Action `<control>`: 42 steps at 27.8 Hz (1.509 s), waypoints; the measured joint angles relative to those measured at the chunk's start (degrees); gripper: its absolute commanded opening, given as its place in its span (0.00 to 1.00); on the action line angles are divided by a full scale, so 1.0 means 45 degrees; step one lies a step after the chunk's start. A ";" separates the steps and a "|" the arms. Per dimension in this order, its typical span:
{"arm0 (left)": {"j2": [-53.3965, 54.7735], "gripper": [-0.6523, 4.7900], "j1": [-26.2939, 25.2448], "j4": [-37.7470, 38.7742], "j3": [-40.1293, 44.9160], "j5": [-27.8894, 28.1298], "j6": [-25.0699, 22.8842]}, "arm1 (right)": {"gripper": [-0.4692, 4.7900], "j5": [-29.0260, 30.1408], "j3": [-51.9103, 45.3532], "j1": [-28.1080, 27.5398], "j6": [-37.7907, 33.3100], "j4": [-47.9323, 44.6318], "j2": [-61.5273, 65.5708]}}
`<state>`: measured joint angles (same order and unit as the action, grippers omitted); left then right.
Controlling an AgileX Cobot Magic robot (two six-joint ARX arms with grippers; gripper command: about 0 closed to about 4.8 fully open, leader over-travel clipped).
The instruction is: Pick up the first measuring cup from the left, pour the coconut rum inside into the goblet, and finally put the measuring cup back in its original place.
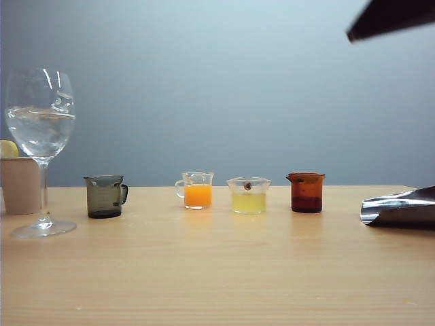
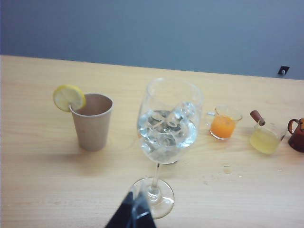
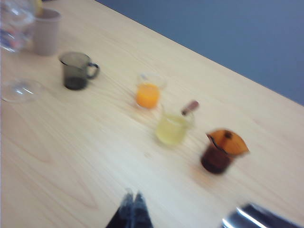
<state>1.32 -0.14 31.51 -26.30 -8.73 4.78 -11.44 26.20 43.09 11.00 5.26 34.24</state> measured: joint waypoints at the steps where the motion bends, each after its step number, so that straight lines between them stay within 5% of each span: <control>1: 0.0000 0.11 0.0000 -0.0141 0.0151 0.0000 0.0000 | 0.09 -0.0136 -0.0321 -0.0185 -0.0005 -0.0238 -0.0097; 9: 0.0005 0.11 0.0000 -0.1783 0.1496 -0.0005 0.0000 | 0.09 -0.1209 -0.1054 -0.1088 -0.0160 -0.0661 -0.0175; 27: 0.0010 0.11 0.0000 -0.5829 0.4007 0.0573 0.0291 | 0.09 -0.1117 -0.1054 -0.1069 -0.0194 -0.0729 -0.0175; 36: -0.0345 0.11 0.0015 -0.6130 0.4444 0.2681 0.0296 | 0.09 -0.1122 -0.1054 -0.1069 -0.0194 -0.0729 -0.0175; 42: -0.0277 0.11 0.0680 -0.6635 0.4755 0.2696 0.0277 | 0.09 -0.1122 -0.1054 -0.1069 -0.0194 -0.0724 -0.0170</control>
<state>0.08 2.92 1.65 -4.91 3.40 6.02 -16.49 21.45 38.28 10.13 2.00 33.47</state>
